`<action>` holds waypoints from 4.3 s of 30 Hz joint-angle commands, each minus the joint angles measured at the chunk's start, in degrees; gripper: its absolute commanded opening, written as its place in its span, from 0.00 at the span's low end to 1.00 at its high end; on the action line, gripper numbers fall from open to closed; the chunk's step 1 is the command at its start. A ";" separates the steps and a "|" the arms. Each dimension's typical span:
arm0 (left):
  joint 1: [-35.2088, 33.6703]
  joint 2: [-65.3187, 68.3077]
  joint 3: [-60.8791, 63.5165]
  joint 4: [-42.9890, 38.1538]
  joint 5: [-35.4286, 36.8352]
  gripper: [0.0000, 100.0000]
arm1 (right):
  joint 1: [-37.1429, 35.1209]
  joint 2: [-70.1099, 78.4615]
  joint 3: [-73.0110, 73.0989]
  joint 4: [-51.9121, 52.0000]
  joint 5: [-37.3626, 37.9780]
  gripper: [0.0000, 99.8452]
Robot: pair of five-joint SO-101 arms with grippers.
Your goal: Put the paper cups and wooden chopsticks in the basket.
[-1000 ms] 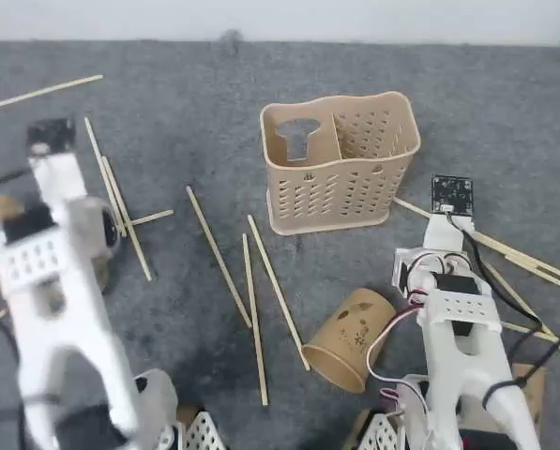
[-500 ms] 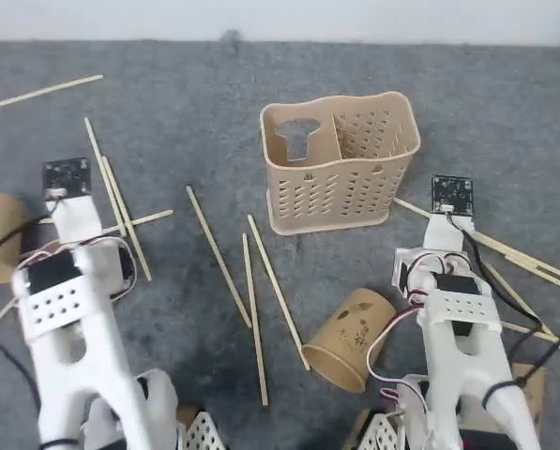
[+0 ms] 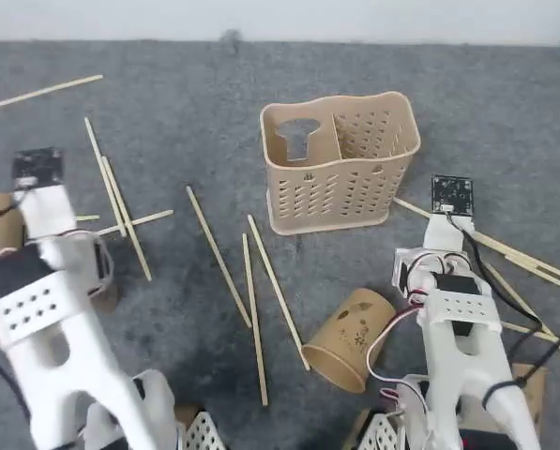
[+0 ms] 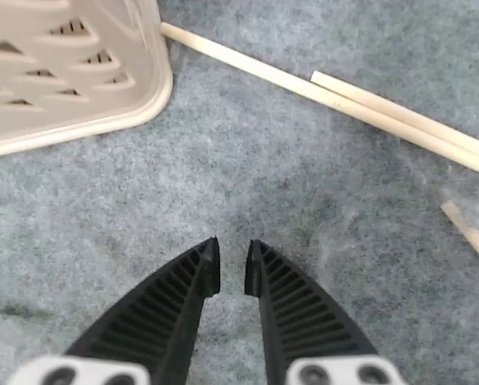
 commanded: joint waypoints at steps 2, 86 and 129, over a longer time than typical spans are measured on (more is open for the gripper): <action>-0.88 -1.41 -2.51 0.44 -2.29 0.12 | -0.13 -1.89 -0.26 0.31 -0.26 0.07; 59.96 34.37 -88.92 18.20 16.79 0.01 | 15.87 -1.98 -1.76 -3.91 -9.05 0.07; 69.27 70.24 -116.88 18.11 4.13 0.23 | 11.56 -1.89 -0.97 -5.41 -8.09 0.07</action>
